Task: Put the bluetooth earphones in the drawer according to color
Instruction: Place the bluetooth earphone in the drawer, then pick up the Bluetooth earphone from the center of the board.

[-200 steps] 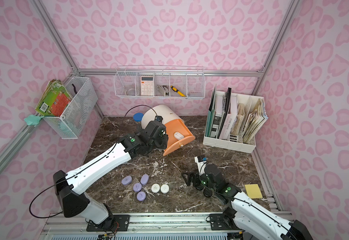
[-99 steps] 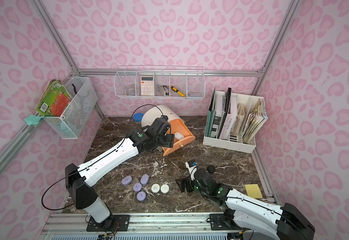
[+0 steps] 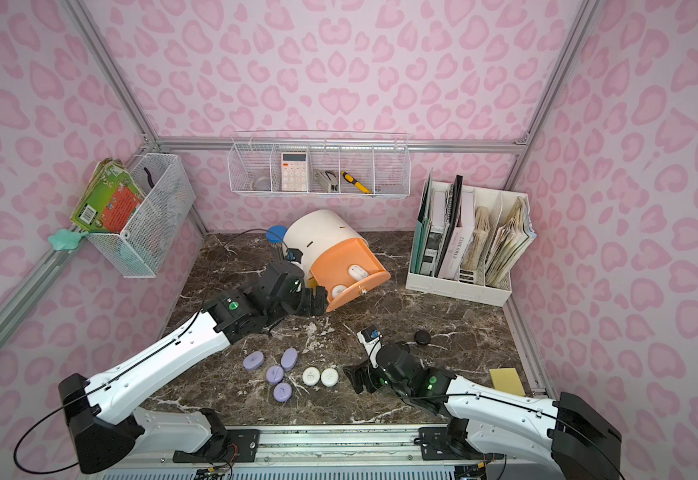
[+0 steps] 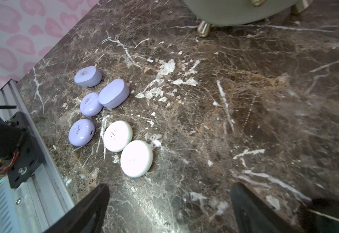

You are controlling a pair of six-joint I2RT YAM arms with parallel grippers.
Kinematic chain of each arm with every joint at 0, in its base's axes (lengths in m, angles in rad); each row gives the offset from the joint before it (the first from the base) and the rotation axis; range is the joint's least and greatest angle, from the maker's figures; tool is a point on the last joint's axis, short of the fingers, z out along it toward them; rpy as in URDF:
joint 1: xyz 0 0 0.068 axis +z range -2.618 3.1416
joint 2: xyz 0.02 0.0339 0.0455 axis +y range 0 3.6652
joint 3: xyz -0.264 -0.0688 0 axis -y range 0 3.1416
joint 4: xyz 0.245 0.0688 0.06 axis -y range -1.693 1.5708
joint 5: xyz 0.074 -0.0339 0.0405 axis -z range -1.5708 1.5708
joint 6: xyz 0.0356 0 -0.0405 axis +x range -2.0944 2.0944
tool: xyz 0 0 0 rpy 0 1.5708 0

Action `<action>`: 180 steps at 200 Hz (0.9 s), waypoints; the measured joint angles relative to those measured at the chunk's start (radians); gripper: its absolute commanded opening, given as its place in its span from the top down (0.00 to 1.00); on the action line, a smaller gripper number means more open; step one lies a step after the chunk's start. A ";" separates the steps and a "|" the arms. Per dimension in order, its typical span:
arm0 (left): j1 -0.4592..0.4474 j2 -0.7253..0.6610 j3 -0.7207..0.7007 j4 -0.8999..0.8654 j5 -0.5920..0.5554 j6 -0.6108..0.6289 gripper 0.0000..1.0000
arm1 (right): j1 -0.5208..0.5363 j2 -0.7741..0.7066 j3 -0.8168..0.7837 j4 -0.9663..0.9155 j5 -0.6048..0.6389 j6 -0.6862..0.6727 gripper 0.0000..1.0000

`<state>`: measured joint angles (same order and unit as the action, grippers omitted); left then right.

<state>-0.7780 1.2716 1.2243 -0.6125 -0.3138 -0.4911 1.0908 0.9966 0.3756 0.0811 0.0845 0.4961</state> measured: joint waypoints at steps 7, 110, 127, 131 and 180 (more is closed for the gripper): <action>0.001 -0.037 -0.050 0.021 -0.011 -0.003 0.01 | 0.016 0.013 0.004 0.000 0.005 -0.003 0.05; 0.101 -0.205 -0.482 0.184 -0.082 -0.059 0.01 | 0.138 0.389 0.145 0.004 0.045 -0.089 0.19; 0.136 -0.210 -0.502 0.208 -0.077 -0.060 0.01 | 0.139 0.475 0.190 0.001 0.045 -0.106 0.24; 0.140 -0.211 -0.505 0.212 -0.076 -0.060 0.01 | 0.140 0.491 0.198 0.001 0.044 -0.109 0.24; 0.156 -0.232 -0.516 0.229 -0.061 -0.064 0.01 | 0.142 0.629 0.286 0.056 0.059 -0.146 0.41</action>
<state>-0.6220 1.0397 0.7082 -0.3836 -0.3752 -0.5549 1.2331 1.6260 0.6617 0.1368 0.1436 0.3504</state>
